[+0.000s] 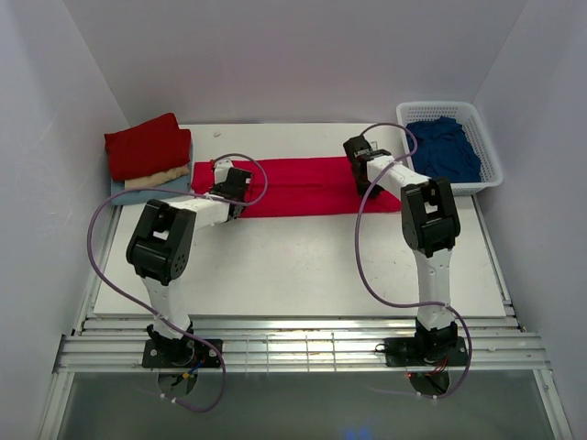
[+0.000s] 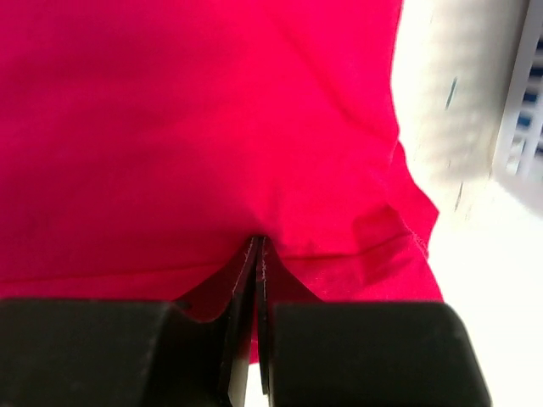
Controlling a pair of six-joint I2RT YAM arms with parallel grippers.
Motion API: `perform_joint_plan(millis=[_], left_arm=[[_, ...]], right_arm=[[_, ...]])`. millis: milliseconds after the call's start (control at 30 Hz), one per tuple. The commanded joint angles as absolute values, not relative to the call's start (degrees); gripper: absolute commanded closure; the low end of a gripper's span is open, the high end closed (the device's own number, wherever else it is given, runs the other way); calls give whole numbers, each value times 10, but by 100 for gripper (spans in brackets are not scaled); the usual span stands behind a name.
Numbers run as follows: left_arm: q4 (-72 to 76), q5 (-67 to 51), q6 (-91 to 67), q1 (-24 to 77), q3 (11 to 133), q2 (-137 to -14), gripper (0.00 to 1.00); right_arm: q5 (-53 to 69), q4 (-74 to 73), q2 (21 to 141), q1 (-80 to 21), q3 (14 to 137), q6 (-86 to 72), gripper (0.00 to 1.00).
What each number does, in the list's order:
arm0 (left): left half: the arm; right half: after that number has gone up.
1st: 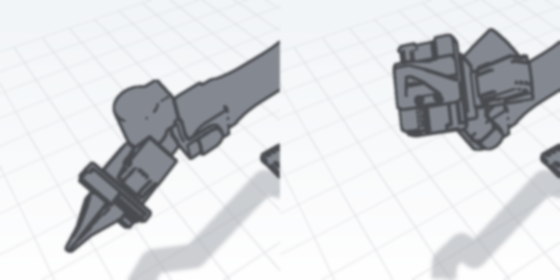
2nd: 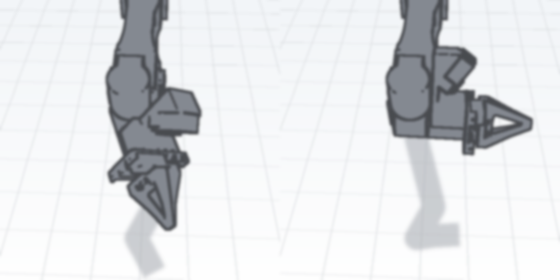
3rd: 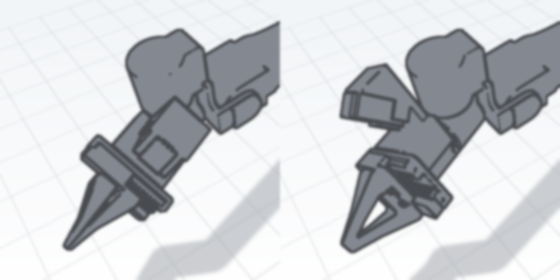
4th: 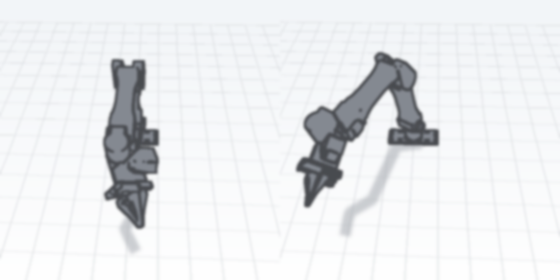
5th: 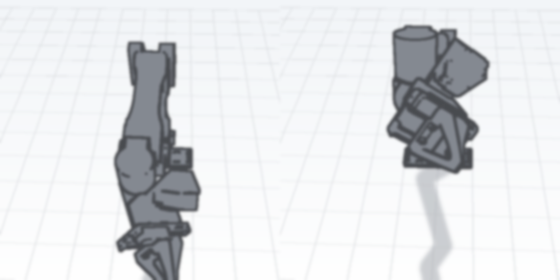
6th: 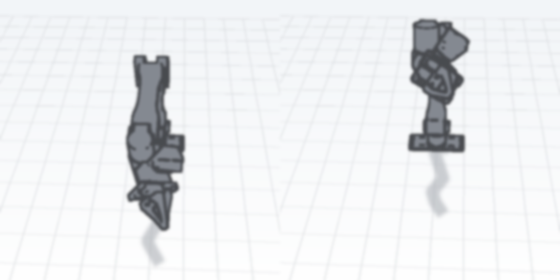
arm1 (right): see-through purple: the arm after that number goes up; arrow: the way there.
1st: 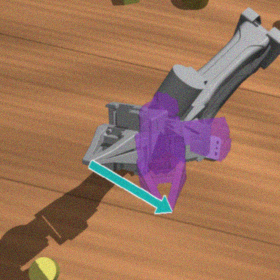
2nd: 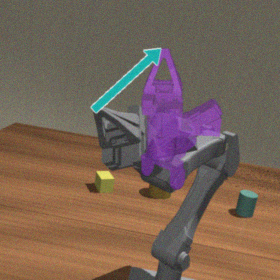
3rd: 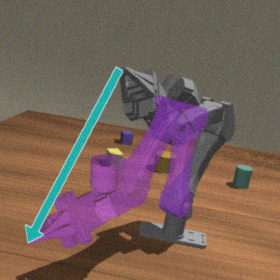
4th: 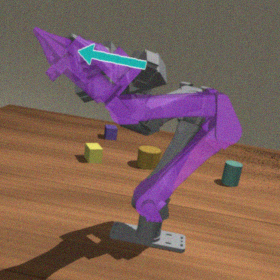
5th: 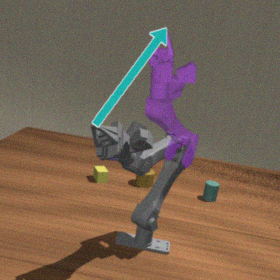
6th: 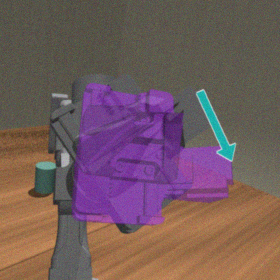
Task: Fold and stack the t-shirts
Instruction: Fold the tshirt
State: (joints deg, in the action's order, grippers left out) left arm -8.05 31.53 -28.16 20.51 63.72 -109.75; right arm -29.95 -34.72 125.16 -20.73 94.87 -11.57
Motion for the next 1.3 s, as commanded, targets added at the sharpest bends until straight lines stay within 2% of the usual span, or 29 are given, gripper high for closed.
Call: perform_joint_plan(millis=[0,467,733,1000,1267], left_arm=[[-170,287,-312,210,587,-1086,75],[-171,256,-486,318,433,-976,78],[-179,234,-633,400,342,-894,80],[-215,245,-770,522,344,-871,80],[-236,256,-842,650,444,-978,80]], right_arm=[[-276,-352,1308,-183,999,-112,92],[-164,-352,1433,-149,1201,-73,92],[-105,-320,1459,-147,1227,-73,92],[-19,-288,1457,-140,1223,-91,92],[108,-234,1453,-126,1214,-112,91]])
